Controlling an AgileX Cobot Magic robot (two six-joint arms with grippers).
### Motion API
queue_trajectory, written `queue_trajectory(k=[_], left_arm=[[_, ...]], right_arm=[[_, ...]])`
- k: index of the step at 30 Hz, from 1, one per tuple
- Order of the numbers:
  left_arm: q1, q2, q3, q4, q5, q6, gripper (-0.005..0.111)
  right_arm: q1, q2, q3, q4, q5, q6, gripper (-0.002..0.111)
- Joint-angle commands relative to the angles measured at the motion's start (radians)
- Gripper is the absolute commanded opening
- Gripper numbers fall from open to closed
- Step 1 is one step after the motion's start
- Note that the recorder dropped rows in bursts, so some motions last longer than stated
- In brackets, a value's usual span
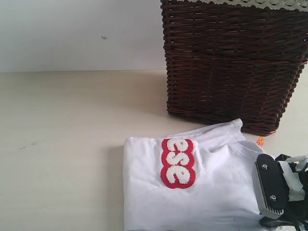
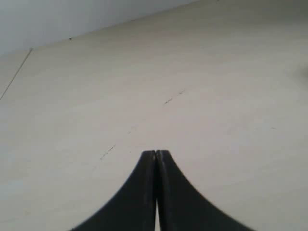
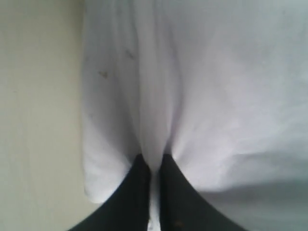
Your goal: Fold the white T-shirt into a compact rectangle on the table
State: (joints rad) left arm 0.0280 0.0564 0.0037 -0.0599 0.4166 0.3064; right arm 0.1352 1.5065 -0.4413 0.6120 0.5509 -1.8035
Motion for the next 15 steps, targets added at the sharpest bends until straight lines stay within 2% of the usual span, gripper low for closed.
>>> queue_trajectory(k=[1, 4, 6, 9, 12, 15], left_arm=[[0.002, 0.006, -0.004, 0.002, -0.004, 0.001, 0.000], [0.002, 0.006, -0.004, 0.002, -0.004, 0.001, 0.000], [0.002, 0.006, -0.004, 0.002, -0.004, 0.001, 0.000], [0.002, 0.006, -0.004, 0.002, -0.004, 0.001, 0.000], [0.002, 0.006, -0.004, 0.002, -0.004, 0.001, 0.000], [0.002, 0.006, -0.004, 0.002, -0.004, 0.001, 0.000]], right_arm=[[0.004, -0.010, 0.006, -0.017, -0.048, 0.019, 0.000], [0.004, -0.005, 0.006, -0.025, 0.040, 0.019, 0.000], [0.004, -0.005, 0.006, -0.026, 0.090, 0.019, 0.005], [0.004, -0.015, 0.006, -0.026, 0.126, 0.019, 0.023], [0.004, -0.072, 0.006, -0.025, 0.159, 0.021, 0.048], [0.004, -0.185, 0.004, -0.025, 0.164, 0.061, 0.060]])
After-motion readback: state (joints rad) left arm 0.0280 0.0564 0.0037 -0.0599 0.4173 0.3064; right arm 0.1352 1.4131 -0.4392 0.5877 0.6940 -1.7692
